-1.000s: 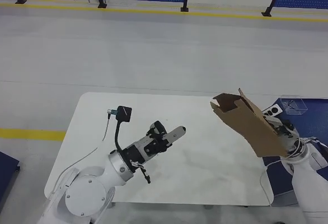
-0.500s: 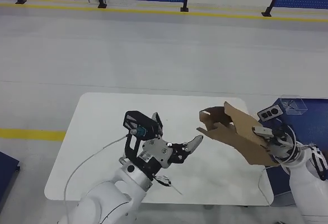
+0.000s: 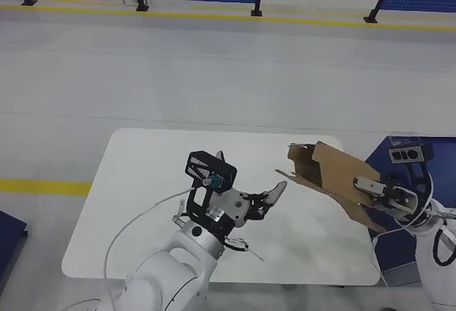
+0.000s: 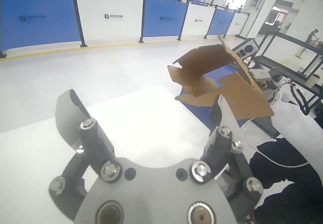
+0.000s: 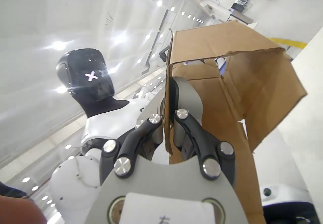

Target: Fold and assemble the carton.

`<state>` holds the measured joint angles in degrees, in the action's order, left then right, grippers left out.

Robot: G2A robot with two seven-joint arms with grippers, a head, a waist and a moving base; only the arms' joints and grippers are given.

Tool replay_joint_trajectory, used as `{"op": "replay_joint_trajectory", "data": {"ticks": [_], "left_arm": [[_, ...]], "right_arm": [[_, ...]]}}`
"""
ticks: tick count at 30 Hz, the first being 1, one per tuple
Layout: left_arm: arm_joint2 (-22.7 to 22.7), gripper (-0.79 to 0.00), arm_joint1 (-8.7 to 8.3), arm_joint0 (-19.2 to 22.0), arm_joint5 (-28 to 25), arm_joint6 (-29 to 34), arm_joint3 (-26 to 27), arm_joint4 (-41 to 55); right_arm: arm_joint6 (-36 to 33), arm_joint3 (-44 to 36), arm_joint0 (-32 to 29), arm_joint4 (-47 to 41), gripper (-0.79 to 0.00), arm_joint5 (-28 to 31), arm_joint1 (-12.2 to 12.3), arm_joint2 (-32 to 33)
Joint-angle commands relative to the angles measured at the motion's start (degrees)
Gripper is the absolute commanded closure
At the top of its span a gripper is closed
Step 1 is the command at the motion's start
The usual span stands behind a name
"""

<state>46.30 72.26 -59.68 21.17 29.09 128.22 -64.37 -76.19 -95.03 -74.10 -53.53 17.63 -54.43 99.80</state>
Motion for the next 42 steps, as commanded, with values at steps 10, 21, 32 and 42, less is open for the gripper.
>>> {"op": "replay_joint_trajectory", "data": {"ticks": [10,21,32,42], "left_arm": [[0.11,-0.785,0.88,-1.80,-2.33,0.07,-0.38,-1.47],[-0.21,-0.785,2.18,-1.26,-3.27,1.26,-1.44,-2.21],[-0.81,-0.785,3.27,-1.54,-5.32,3.81,-1.64,-1.37],[0.07,-0.785,4.02,-2.80,-6.27,2.74,-0.50,-0.77]], "right_arm": [[0.26,-3.76,-1.32,1.80,0.000,0.43,-0.18,-0.91],[-0.76,-5.31,-2.29,2.07,0.000,-0.15,-0.40,-2.78],[-2.50,-5.24,-2.46,-1.62,0.000,-3.14,-0.48,-2.73],[-4.23,-3.74,-2.00,-4.68,0.000,-7.53,-0.70,-4.90]]}}
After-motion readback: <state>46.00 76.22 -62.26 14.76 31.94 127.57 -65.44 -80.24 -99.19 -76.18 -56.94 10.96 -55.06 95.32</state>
